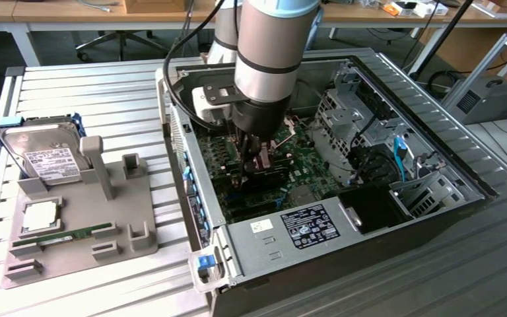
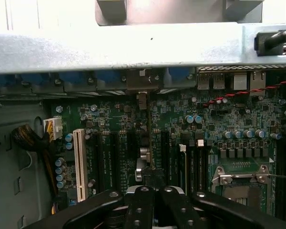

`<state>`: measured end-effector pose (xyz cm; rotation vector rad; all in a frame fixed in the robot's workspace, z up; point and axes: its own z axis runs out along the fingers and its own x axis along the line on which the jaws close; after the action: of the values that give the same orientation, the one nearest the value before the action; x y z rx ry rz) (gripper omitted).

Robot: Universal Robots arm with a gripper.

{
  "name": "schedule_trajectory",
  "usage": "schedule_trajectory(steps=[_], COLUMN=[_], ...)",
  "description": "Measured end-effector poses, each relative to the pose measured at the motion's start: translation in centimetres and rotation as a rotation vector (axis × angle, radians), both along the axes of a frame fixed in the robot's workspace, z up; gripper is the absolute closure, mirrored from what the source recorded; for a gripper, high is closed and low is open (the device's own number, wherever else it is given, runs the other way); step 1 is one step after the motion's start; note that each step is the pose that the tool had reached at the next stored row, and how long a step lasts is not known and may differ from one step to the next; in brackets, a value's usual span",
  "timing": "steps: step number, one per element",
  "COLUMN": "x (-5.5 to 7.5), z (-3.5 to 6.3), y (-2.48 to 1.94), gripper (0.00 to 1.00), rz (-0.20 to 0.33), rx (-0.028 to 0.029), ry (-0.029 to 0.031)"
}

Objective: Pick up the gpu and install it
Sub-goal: 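Press down on the gpu until it lock into place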

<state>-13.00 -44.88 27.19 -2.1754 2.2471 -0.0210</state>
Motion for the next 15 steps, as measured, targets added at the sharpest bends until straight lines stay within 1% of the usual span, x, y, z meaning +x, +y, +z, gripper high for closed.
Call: schedule_trajectory(steps=[2,5,10,15], x=[0.0,0.0,0.3,0.5], z=[0.79,1.33,1.64,2.19], y=[-0.01,-0.01,-0.01,-0.01], gripper=[0.89,0.89,0.89,0.89], rz=[0.000,0.000,0.000,0.000], rx=[-0.0006,-0.0006,-0.0006,-0.0007], ry=[0.0005,0.0005,0.0005,0.0005])
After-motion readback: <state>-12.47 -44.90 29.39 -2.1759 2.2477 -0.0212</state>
